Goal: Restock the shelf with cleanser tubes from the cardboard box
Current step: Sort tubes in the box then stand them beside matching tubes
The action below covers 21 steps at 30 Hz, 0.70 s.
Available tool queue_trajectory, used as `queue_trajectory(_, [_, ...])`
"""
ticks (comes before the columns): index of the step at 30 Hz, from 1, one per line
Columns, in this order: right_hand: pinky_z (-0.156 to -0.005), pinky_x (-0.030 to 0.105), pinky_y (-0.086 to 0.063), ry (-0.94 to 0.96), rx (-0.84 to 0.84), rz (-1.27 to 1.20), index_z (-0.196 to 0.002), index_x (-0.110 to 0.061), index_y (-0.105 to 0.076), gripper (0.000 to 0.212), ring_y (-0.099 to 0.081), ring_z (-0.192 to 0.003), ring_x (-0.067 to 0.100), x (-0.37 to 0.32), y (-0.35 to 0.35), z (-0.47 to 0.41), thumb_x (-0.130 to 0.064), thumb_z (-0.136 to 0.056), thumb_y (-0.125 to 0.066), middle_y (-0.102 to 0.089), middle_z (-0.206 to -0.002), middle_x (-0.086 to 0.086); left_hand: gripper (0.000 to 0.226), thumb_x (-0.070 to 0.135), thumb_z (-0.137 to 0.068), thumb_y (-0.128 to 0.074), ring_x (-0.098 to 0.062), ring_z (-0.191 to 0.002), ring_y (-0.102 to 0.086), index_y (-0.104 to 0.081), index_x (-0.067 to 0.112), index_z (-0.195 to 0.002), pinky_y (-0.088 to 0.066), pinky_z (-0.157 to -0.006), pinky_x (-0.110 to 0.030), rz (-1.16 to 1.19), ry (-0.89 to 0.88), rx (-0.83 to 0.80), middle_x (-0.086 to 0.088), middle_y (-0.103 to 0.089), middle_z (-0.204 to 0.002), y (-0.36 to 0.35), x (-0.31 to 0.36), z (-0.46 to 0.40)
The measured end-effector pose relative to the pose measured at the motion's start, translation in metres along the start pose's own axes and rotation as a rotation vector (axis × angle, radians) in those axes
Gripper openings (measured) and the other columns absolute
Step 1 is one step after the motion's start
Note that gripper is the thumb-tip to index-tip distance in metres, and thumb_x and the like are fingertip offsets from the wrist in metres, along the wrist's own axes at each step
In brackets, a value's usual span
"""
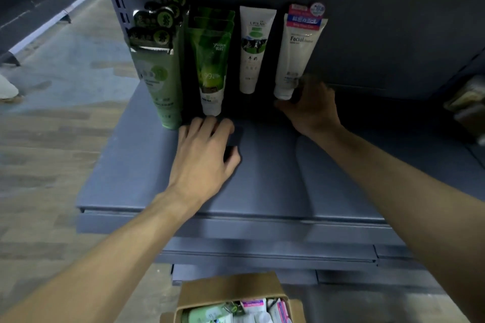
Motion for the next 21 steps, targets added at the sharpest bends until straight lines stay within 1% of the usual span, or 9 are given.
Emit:
queue_trajectory(2, [-0.1, 0.033, -0.039, 0.138, -0.145, 0.205, -0.139, -0.007, -0.043, 0.066, -0.045, -0.129, 0.032, -0.015, -0.009, 0.018, -0.029, -0.085, -0.074, -0.047, -0.138, 0.015, 0.024, 0.025, -0.079, -0.066, -0.03, -0.086, -0.051, -0.059, 0.013, -0.099, -0.038, -0.075, -0.04, -0.002, 0.003, -0.019, -0.008, -0.058, -0.092, -0.002, 0.0, 0.0])
queue_trajectory(3, [-0.102, 0.036, -0.04, 0.182, -0.201, 0.285, -0.141, -0.008, -0.04, 0.066, -0.044, -0.128, 0.033, -0.02, -0.012, 0.027, -0.027, -0.086, -0.072, -0.045, -0.139, 0.016, 0.025, 0.025, -0.079, -0.066, -0.031, -0.087, -0.051, -0.059, 0.012, -0.099, -0.038, -0.074, -0.041, -0.001, 0.01, -0.034, -0.008, -0.059, -0.092, -0.002, 0.0, 0.0])
queue_trajectory(5, [-0.096, 0.037, -0.044, 0.229, -0.25, 0.367, -0.137, -0.008, -0.042, 0.06, -0.048, -0.122, 0.033, -0.029, -0.012, 0.043, -0.025, -0.087, -0.069, -0.047, -0.133, 0.016, 0.026, 0.024, -0.078, -0.067, -0.032, -0.088, -0.052, -0.059, 0.012, -0.1, -0.04, -0.074, -0.041, 0.007, 0.029, -0.062, -0.009, -0.059, -0.093, 0.001, 0.0, 0.0])
queue_trajectory(7, [-0.088, 0.037, -0.046, 0.232, -0.265, 0.393, -0.133, -0.008, -0.045, 0.053, -0.052, -0.116, 0.032, -0.037, -0.006, 0.058, -0.025, -0.088, -0.067, -0.05, -0.129, 0.015, 0.026, 0.022, -0.079, -0.066, -0.033, -0.088, -0.053, -0.06, 0.012, -0.102, -0.042, -0.075, -0.042, 0.037, 0.047, -0.082, -0.01, -0.059, -0.094, 0.008, -0.001, 0.004])
queue_trajectory(11, [-0.083, 0.04, -0.052, 0.282, -0.231, 0.431, -0.131, -0.008, -0.048, 0.049, -0.055, -0.111, 0.034, -0.047, 0.018, 0.097, -0.028, -0.09, -0.065, -0.053, -0.127, 0.015, 0.024, 0.027, -0.083, -0.057, -0.03, -0.088, -0.05, -0.059, 0.013, -0.104, -0.042, -0.076, -0.041, 0.112, 0.023, -0.099, -0.008, -0.057, -0.094, 0.029, 0.011, 0.037])
queue_trajectory(14, [-0.074, 0.039, -0.051, 0.34, -0.172, 0.435, -0.127, -0.009, -0.05, 0.044, -0.057, -0.103, 0.032, -0.045, 0.035, 0.142, -0.032, -0.091, -0.064, -0.056, -0.117, 0.013, 0.023, 0.027, -0.087, -0.054, -0.028, -0.09, -0.049, -0.058, 0.013, -0.105, -0.044, -0.079, -0.039, 0.171, -0.077, -0.101, -0.005, -0.056, -0.096, 0.051, 0.041, 0.075])
queue_trajectory(18, [-0.064, 0.038, -0.051, 0.422, -0.107, 0.337, -0.111, -0.012, -0.055, 0.03, -0.058, -0.09, 0.028, -0.029, 0.039, 0.222, -0.031, -0.09, -0.065, -0.058, -0.1, 0.006, 0.021, 0.023, -0.086, -0.056, -0.028, -0.088, -0.051, -0.06, 0.01, -0.102, -0.045, -0.077, -0.039, 0.141, -0.376, -0.186, -0.007, -0.054, -0.093, 0.051, 0.086, 0.133])
queue_trajectory(19, [-0.064, 0.039, -0.052, 0.422, -0.112, 0.315, -0.108, -0.014, -0.055, 0.029, -0.059, -0.088, 0.027, -0.021, 0.034, 0.242, -0.032, -0.089, -0.065, -0.058, -0.097, 0.004, 0.023, 0.023, -0.084, -0.057, -0.028, -0.086, -0.05, -0.059, 0.01, -0.102, -0.045, -0.074, -0.039, 0.127, -0.439, -0.227, -0.007, -0.053, -0.091, 0.043, 0.092, 0.149])
queue_trajectory(21, [-0.066, 0.038, -0.053, 0.368, -0.197, 0.303, -0.109, -0.017, -0.054, 0.029, -0.06, -0.09, 0.024, 0.004, 0.013, 0.275, -0.035, -0.088, -0.064, -0.058, -0.097, 0.002, 0.025, 0.023, -0.078, -0.061, -0.027, -0.083, -0.05, -0.057, 0.011, -0.1, -0.045, -0.07, -0.037, 0.107, -0.498, -0.326, -0.006, -0.052, -0.089, 0.018, 0.095, 0.178])
Point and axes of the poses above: each hand's wrist, its own z-axis away from the middle knuckle, its own y-axis out of the back of the hand, x = y × z, the point moved 7 cm from there along -z, towards the middle knuckle
